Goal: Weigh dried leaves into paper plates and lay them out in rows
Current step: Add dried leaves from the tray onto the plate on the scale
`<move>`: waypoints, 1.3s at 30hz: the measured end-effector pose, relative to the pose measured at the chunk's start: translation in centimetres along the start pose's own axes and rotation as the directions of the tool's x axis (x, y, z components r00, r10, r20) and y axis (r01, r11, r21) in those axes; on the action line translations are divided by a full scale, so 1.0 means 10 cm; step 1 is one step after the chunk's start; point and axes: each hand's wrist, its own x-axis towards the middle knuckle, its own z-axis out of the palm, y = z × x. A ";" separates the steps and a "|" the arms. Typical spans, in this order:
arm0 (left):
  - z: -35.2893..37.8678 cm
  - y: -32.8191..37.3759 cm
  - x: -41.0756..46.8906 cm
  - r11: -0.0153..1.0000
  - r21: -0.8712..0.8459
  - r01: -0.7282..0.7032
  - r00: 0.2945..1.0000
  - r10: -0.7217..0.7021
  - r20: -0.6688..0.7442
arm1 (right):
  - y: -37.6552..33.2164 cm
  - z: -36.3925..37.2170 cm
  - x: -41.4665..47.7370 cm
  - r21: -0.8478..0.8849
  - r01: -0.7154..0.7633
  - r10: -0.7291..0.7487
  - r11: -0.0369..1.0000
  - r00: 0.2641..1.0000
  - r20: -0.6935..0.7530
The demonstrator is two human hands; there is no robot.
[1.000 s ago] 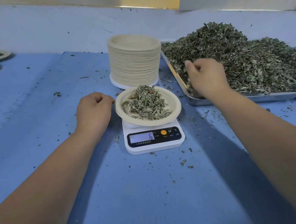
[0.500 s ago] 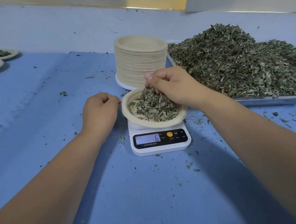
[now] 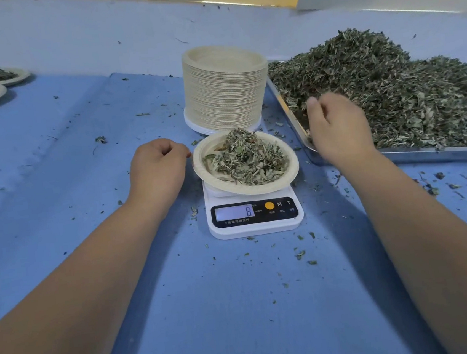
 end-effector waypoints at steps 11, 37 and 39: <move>0.01 0.16 -0.08 0.983 -0.171 0.071 0.995 -0.058 0.079 | -0.18 0.01 -0.48 -0.019 0.311 -0.309 0.950 0.947 0.090; -2.16 0.14 -0.85 0.700 -0.698 0.152 0.790 -0.511 -0.340 | -2.57 0.38 -1.09 0.687 0.139 -0.554 0.713 0.713 0.430; -2.61 0.03 -1.10 0.734 -0.669 0.118 0.738 -0.516 -0.435 | -2.91 0.41 -1.28 0.748 0.136 -0.675 0.649 0.556 0.485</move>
